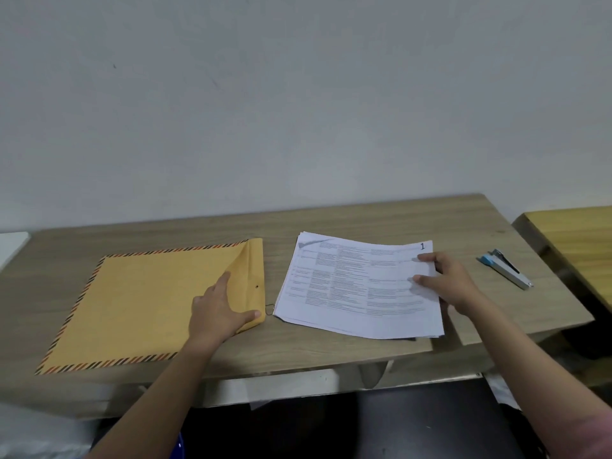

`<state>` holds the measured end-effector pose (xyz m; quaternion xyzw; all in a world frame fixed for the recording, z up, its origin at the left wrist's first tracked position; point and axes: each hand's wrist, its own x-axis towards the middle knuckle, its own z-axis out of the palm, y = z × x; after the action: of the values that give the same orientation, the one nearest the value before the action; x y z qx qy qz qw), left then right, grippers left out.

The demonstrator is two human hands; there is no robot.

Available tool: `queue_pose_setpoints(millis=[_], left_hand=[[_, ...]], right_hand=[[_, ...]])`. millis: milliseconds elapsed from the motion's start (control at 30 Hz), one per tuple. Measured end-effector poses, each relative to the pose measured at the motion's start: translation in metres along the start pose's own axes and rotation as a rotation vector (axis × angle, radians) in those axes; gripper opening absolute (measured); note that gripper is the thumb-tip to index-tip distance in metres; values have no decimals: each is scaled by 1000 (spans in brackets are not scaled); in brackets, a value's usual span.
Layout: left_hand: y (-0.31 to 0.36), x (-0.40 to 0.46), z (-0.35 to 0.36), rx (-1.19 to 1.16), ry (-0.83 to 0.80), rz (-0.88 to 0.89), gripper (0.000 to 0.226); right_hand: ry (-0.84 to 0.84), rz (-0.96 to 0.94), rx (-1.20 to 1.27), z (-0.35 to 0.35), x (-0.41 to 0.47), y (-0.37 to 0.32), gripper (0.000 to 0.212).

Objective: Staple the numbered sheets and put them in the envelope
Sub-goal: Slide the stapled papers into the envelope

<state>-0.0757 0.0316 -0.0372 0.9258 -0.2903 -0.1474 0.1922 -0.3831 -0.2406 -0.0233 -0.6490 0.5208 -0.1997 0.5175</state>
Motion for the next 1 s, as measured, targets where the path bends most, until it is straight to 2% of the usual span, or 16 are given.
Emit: queue_pose_setpoints(millis=[233, 333, 400, 467, 633, 700, 767, 900, 1000], left_hand=[[-2, 0, -2, 20, -28, 31, 109], [-1, -1, -6, 45, -65, 80, 107], [-2, -1, -9, 28, -97, 84, 111], [-4, -1, -11, 10, -122, 82, 117], [-10, -5, -13, -17, -164, 149, 117], [-11, -8, -14, -19, -158, 193, 114], [-10, -12, -14, -13, -157, 217, 112], [-10, -15, -13, 61, -190, 217, 111], [-9, -14, -11, 145, -218, 274, 101]], right_hand=[[-30, -87, 178, -6, -19, -15, 44], [-89, -131, 357, -19, -19, -19, 48], [-125, -151, 473, -28, -16, -24, 52], [-174, -133, 500, -34, -16, -34, 47], [-404, -39, 402, -29, -12, -51, 42], [-455, 6, 320, -20, -7, -54, 47], [-454, 34, 267, -10, -6, -57, 51], [-456, 61, 245, 5, -5, -66, 47], [-460, 69, 213, 13, -2, -71, 46]])
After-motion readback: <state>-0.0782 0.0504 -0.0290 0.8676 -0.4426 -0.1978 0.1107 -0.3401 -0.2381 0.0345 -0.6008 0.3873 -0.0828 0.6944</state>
